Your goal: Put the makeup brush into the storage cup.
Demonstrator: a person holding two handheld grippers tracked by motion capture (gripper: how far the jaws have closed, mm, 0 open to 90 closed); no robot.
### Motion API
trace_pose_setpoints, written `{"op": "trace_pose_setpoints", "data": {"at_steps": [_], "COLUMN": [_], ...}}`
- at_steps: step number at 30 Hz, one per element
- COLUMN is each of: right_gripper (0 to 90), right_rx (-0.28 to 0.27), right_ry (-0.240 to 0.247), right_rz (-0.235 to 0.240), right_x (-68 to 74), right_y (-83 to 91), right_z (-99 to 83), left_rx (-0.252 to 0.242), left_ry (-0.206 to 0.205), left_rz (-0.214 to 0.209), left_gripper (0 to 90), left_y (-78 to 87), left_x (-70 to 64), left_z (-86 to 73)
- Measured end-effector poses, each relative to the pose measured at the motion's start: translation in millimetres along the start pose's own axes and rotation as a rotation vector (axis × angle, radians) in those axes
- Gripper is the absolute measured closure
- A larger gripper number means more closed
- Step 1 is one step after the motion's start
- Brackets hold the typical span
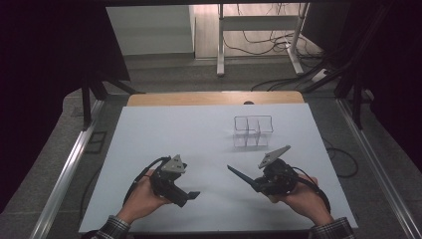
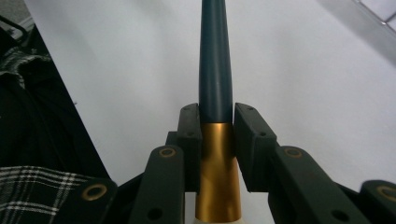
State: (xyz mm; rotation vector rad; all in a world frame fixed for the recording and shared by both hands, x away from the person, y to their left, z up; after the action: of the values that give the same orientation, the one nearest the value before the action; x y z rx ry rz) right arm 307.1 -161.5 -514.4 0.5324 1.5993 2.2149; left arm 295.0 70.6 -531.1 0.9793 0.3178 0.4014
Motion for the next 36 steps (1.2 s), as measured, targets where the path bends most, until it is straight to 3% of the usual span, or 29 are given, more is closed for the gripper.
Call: {"op": "trace_pose_setpoints", "data": {"at_steps": [9, 36], "right_gripper": [72.5, 72.5], "right_rx": [0.004, 0.031], "right_ry": [-0.004, 0.101], "right_rz": [0.019, 0.093], "right_x": [4.5, 35.1], "right_y": [-2.7, -16.4], "right_z": [8.1, 42.0], "left_rx": [0.003, 0.034], "left_ry": [-0.022, -0.105], "left_rz": [-0.023, 0.0], "left_gripper": [0.2, 5.4], "left_y": [-5.0, -20.0], "left_x": [-2.8, -5.0], "left_z": [12.6, 31.1]}}
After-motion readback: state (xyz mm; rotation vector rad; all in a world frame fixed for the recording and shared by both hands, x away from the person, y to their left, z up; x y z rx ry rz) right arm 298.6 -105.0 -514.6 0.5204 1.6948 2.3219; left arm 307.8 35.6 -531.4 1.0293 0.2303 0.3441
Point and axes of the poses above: each handheld gripper's, and its own axes: y roughly backward along the jaws, z roughly out of its top, x roughly to its left, the point moved 9 cm from there along -y, roughly forward along the jaws, and after that the axes turned 12 degrees about x, right-handed, at the moved point
